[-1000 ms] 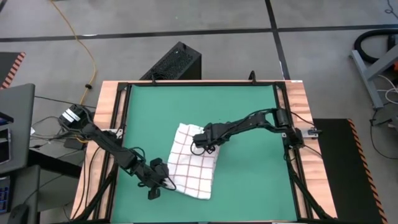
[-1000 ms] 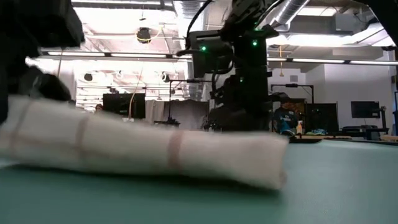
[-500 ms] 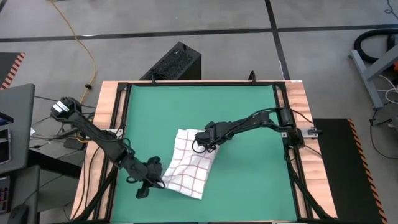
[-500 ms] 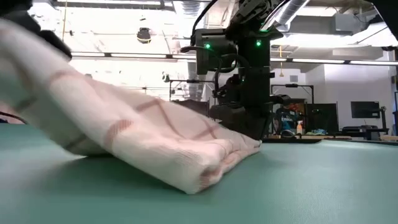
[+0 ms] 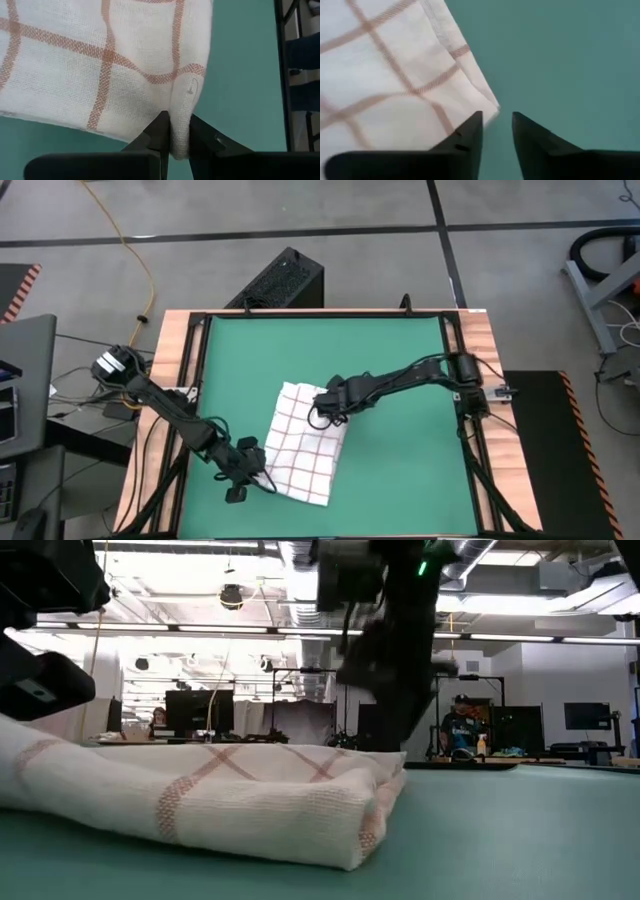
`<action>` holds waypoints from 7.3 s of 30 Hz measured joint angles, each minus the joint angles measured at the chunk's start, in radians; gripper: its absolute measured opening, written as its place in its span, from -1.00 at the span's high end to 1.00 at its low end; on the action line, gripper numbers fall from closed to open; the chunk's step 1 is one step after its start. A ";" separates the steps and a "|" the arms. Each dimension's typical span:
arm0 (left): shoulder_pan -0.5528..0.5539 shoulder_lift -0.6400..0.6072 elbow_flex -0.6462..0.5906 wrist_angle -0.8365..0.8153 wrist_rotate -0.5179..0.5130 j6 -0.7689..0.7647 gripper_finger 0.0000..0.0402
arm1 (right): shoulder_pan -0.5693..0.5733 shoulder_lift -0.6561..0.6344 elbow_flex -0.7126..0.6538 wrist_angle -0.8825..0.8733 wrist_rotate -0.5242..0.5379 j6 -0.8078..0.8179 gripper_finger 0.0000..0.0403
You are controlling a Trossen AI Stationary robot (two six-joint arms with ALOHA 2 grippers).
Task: Roll towel into tight, uniform cylinder
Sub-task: Roll the white patterned towel
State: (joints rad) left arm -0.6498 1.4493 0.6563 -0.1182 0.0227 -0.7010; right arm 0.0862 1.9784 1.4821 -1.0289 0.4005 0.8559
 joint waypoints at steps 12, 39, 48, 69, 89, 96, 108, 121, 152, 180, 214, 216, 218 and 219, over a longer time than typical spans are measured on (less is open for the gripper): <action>0.000 0.008 0.000 0.004 -0.038 0.017 0.79 | 0.247 -0.076 0.003 0.261 -0.038 -0.224 0.04; 0.000 0.008 0.000 0.009 -0.073 0.066 0.79 | 0.517 0.074 0.002 0.585 -0.036 -0.615 0.17; 0.000 0.007 0.000 0.014 -0.082 0.069 0.79 | 0.533 0.126 0.003 0.665 -0.077 -0.741 0.17; 0.000 0.007 0.000 0.020 -0.090 0.063 0.79 | 0.533 0.137 0.026 0.597 -0.060 -0.780 0.32; 0.001 0.007 0.000 0.023 -0.122 0.062 0.79 | 0.519 0.137 0.025 0.586 -0.115 -0.786 0.94; 0.001 0.007 0.000 0.023 -0.143 0.066 0.79 | 0.515 0.137 0.097 0.476 -0.114 -0.776 0.97; 0.001 0.007 0.000 0.027 -0.143 0.062 0.79 | 0.556 0.136 0.149 0.444 -0.168 -0.722 0.97; 0.001 0.007 0.000 0.027 -0.143 0.062 0.79 | 0.552 0.137 0.149 0.457 -0.123 -0.788 0.28; 0.002 0.007 0.000 0.028 -0.150 0.065 0.79 | 0.522 0.175 0.157 0.469 -0.058 -0.880 0.15; 0.002 0.007 0.000 0.028 -0.166 0.063 0.79 | 0.508 0.186 0.112 0.494 -0.106 -0.891 0.27; 0.002 0.007 0.000 0.040 -0.188 0.069 0.79 | 0.609 0.186 0.314 0.349 -0.092 -0.899 0.97; 0.002 0.007 0.000 0.042 -0.188 0.069 0.79 | 0.621 0.188 0.340 0.354 -0.064 -0.894 0.97; 0.001 0.007 0.000 0.047 -0.190 0.069 0.79 | 0.628 0.186 0.368 0.360 -0.062 -0.913 0.97; 0.001 0.007 0.000 0.048 -0.192 0.069 0.79 | 0.630 0.183 0.374 0.366 -0.061 -0.909 0.97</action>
State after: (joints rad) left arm -0.6487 1.4567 0.6559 -0.0704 -0.1688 -0.6319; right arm 0.7159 2.1615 1.8562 -0.6624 0.3397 -0.0528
